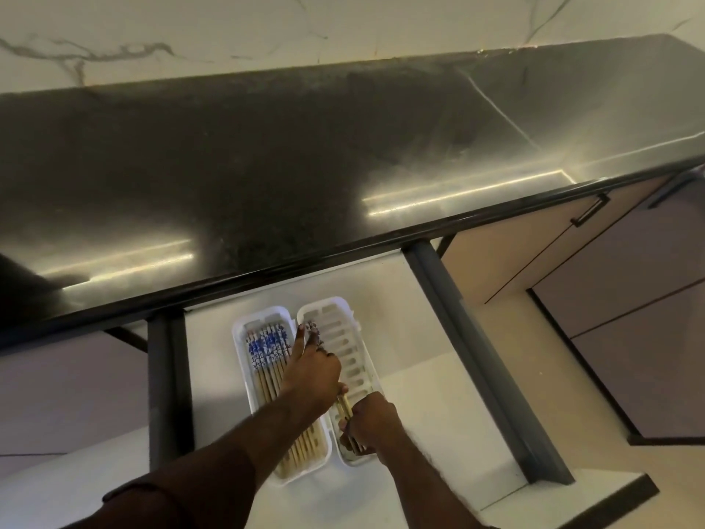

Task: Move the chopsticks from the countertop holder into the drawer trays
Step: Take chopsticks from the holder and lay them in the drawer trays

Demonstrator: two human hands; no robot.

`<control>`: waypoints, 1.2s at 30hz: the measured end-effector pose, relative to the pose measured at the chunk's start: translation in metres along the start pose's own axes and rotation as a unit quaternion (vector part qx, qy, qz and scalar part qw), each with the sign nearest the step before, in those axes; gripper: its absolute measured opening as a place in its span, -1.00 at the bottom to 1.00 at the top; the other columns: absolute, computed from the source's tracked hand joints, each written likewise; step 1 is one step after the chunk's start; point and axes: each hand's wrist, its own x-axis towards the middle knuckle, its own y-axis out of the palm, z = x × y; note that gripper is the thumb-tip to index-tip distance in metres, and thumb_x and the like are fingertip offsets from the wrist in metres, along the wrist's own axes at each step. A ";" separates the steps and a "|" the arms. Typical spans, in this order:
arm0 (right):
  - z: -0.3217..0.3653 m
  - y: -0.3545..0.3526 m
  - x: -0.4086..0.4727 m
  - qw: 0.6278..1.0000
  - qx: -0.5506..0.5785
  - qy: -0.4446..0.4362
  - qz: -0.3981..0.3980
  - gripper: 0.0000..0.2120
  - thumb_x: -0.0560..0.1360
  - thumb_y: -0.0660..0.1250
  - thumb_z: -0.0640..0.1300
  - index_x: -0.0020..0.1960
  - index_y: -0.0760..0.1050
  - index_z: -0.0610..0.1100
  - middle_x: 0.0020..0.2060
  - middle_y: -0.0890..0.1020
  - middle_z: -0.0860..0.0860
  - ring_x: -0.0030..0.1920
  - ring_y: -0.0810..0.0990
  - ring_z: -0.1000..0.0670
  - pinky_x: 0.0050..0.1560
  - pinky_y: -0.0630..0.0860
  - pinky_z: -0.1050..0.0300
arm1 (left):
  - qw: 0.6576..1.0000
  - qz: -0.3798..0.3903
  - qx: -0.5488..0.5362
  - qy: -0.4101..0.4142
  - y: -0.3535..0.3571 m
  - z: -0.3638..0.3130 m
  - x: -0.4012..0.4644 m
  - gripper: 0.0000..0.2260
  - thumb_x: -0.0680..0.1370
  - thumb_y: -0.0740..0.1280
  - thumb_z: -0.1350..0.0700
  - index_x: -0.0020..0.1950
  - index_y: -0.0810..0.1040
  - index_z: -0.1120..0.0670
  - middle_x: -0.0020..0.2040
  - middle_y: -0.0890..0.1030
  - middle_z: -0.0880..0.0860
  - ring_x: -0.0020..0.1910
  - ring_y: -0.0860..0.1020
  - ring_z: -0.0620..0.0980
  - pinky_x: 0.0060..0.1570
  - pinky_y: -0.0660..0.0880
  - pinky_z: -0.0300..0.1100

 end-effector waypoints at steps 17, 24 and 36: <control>0.005 0.019 -0.012 0.976 -0.085 -0.108 -0.168 -0.79 0.56 0.21 -0.08 0.16 0.49 -0.07 0.06 0.62 -0.02 0.09 0.62 -0.04 0.04 0.51 0.15 | 0.992 0.047 0.092 0.075 0.000 0.003 0.008 -0.72 0.56 0.25 -0.04 0.14 0.57 0.10 0.19 0.62 0.09 0.42 0.36 0.14 0.39 -0.38 0.23; 0.005 0.018 -0.018 0.981 -0.082 -0.106 -0.143 -0.73 0.52 0.32 -0.07 0.22 0.50 -0.01 0.09 0.64 0.02 0.08 0.63 -0.02 0.06 0.55 0.12 | 0.992 0.040 0.073 0.094 0.001 0.002 0.006 -0.76 0.54 0.28 -0.01 0.12 0.57 0.08 0.09 0.65 0.03 0.26 0.51 0.08 0.40 -0.37 0.24; 0.026 -0.023 -0.055 0.971 -0.030 -0.129 -0.200 -0.70 0.55 0.27 -0.07 0.27 0.48 -0.10 0.13 0.65 -0.05 0.09 0.64 -0.08 0.09 0.51 0.16 | 0.989 -0.037 -0.038 0.135 -0.032 0.009 -0.022 -0.72 0.59 0.24 0.02 0.25 0.53 0.08 0.25 0.57 0.07 0.29 0.47 0.07 0.47 -0.04 0.18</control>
